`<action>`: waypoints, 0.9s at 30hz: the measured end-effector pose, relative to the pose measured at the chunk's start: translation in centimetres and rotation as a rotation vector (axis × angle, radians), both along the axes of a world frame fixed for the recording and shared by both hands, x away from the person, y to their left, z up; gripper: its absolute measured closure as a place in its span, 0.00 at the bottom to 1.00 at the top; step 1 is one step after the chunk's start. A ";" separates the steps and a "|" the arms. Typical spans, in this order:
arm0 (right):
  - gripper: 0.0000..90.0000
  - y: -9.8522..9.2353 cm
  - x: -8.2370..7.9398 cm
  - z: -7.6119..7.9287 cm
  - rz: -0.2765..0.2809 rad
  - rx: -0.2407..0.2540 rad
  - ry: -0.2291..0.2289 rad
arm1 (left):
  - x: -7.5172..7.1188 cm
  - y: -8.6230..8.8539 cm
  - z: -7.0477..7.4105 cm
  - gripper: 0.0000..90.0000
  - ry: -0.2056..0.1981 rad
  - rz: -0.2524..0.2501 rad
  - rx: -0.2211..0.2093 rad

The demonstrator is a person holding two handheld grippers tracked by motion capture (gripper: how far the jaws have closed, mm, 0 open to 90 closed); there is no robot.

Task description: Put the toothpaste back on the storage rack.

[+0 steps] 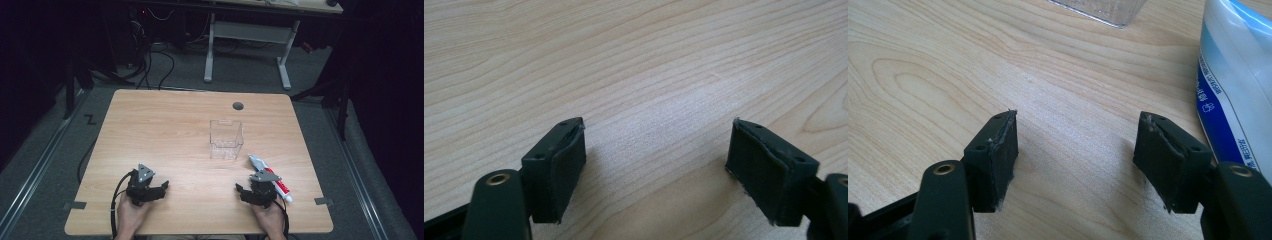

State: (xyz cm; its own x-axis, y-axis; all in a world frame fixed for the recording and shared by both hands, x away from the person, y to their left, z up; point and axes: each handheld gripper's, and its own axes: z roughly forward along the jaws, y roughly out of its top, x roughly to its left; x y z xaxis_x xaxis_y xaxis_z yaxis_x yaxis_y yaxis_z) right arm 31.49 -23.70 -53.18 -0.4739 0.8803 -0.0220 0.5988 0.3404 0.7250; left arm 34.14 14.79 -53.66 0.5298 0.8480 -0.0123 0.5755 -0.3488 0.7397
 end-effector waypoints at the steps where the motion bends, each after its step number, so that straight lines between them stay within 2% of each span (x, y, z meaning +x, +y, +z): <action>1: 0.37 0.0 0.0 0.0 0.002 0.000 0.000 | 0.0 0.0 0.0 0.25 0.001 0.000 0.000; 10: 0.37 0.0 0.1 0.0 0.007 0.000 0.000 | 0.0 0.0 0.0 0.25 0.002 -0.001 0.000; 14: 0.29 0.1 0.1 0.0 0.039 -0.003 0.011 | 0.0 0.0 0.0 0.25 0.001 0.000 -0.001; 27: 0.28 0.2 0.1 0.0 0.044 -0.002 0.014 | 0.0 0.0 0.0 0.24 0.003 -0.001 -0.001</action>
